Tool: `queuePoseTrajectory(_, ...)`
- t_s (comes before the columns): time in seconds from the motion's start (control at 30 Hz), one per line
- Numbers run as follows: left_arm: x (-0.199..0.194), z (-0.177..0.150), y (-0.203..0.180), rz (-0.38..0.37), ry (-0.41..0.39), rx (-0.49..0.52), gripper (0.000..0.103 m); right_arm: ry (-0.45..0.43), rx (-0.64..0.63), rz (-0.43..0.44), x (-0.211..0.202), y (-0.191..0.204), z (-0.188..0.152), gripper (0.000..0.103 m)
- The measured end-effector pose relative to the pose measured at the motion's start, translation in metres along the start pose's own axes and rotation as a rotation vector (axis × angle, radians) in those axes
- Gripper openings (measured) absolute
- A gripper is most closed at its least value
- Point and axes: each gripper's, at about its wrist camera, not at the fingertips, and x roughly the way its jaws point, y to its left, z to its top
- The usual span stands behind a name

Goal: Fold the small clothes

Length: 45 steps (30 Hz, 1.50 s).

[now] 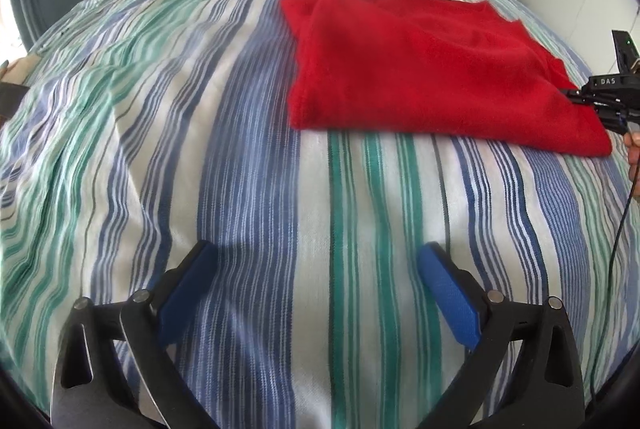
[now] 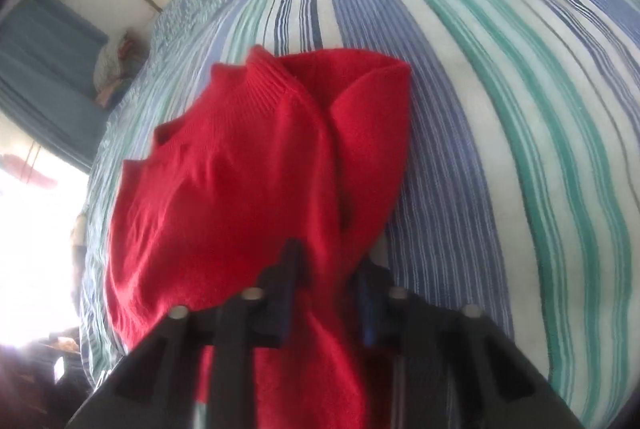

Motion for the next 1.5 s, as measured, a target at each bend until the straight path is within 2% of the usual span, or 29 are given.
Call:
queuePoseTrajectory(0.07,-0.026,0.006,0.014,-0.018,-0.068,-0.030,0.096,-0.023,-0.041,-0.037,-0.014,0.017,0.002,0.011)
queuePoseTrajectory(0.17,-0.050,0.012,0.045,0.032,-0.173,-0.106,0.098,-0.075,-0.086,0.005,-0.047,0.053,0.011,0.010)
queuePoseTrajectory(0.23,-0.050,0.014,0.069,0.064,-0.193,-0.188,0.098,-0.088,-0.105,0.070,-0.062,0.087,0.019,0.010)
queuePoseTrajectory(0.3,-0.042,0.013,0.094,0.065,-0.171,-0.286,0.098,-0.082,-0.141,0.139,-0.066,0.130,0.024,0.010)
queuePoseTrajectory(0.43,-0.034,0.009,0.127,0.058,-0.154,-0.419,0.097,-0.029,-0.212,0.241,-0.038,0.219,0.024,0.010)
queuePoseTrajectory(0.57,-0.035,0.005,0.140,0.070,-0.161,-0.461,0.097,0.036,-0.313,0.229,0.018,0.285,0.004,0.010)
queuePoseTrajectory(0.6,-0.035,0.004,0.143,0.074,-0.159,-0.468,0.097,0.069,-0.318,0.248,0.035,0.295,-0.001,0.016)
queuePoseTrajectory(0.67,-0.035,0.002,0.148,0.081,-0.155,-0.481,0.097,0.168,-0.292,0.316,0.067,0.303,-0.014,0.034)
queuePoseTrajectory(0.7,-0.035,0.001,0.151,0.081,-0.152,-0.488,0.097,0.195,-0.257,0.346,0.077,0.305,-0.019,0.048)
queuePoseTrajectory(0.8,-0.034,0.000,0.159,0.071,-0.149,-0.512,0.097,0.198,-0.167,0.486,0.075,0.299,-0.027,0.049)
queuePoseTrajectory(0.83,-0.033,0.001,0.160,0.063,-0.148,-0.520,0.097,0.184,-0.170,0.505,0.067,0.296,-0.027,0.049)
queuePoseTrajectory(0.9,-0.032,0.003,0.163,0.048,-0.149,-0.533,0.097,0.133,-0.240,0.454,0.047,0.290,-0.026,0.049)
queuePoseTrajectory(1.0,-0.031,0.006,0.160,0.030,-0.153,-0.532,0.097,0.087,-0.447,0.275,0.027,0.288,-0.031,0.048)
queuePoseTrajectory(1.13,-0.023,0.008,0.145,0.029,-0.130,-0.474,0.097,0.163,-0.624,0.171,0.042,0.278,-0.067,0.043)
queuePoseTrajectory(1.23,-0.016,0.004,0.137,0.044,-0.097,-0.434,0.097,0.280,-0.679,0.056,0.082,0.260,-0.109,0.042)
queuePoseTrajectory(1.3,-0.016,0.002,0.135,0.050,-0.092,-0.419,0.097,0.236,-0.699,0.057,0.078,0.248,-0.123,0.042)
queuePoseTrajectory(1.43,-0.016,0.003,0.134,0.039,-0.098,-0.416,0.097,0.106,-0.678,0.097,0.024,0.244,-0.122,0.042)
queuePoseTrajectory(1.5,-0.014,0.003,0.131,0.039,-0.099,-0.414,0.097,0.039,-0.692,0.075,0.003,0.238,-0.121,0.042)
